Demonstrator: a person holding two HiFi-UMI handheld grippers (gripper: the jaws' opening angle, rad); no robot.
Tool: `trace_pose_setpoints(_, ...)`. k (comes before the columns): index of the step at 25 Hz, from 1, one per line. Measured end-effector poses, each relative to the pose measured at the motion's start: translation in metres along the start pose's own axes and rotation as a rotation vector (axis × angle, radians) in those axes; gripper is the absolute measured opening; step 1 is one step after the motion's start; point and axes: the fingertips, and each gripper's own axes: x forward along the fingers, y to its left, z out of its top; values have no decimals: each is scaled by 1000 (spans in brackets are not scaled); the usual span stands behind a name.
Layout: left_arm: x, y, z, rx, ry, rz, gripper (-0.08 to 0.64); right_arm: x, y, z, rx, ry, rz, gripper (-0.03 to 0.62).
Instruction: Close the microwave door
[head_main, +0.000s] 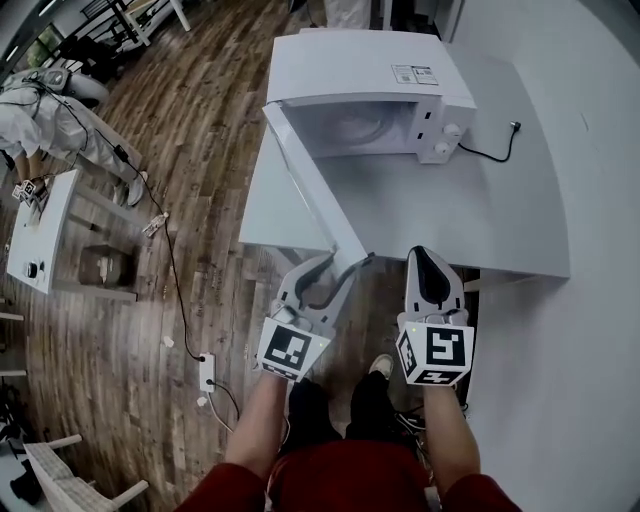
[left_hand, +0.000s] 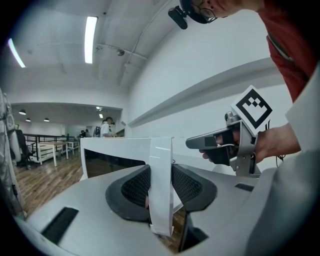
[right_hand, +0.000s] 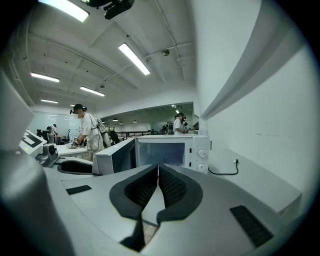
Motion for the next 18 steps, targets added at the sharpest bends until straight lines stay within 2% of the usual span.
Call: trace_pose_setpoints(18, 96, -24, 17, -9, 6, 173, 153, 20, -97, 16, -21, -20, 97, 28)
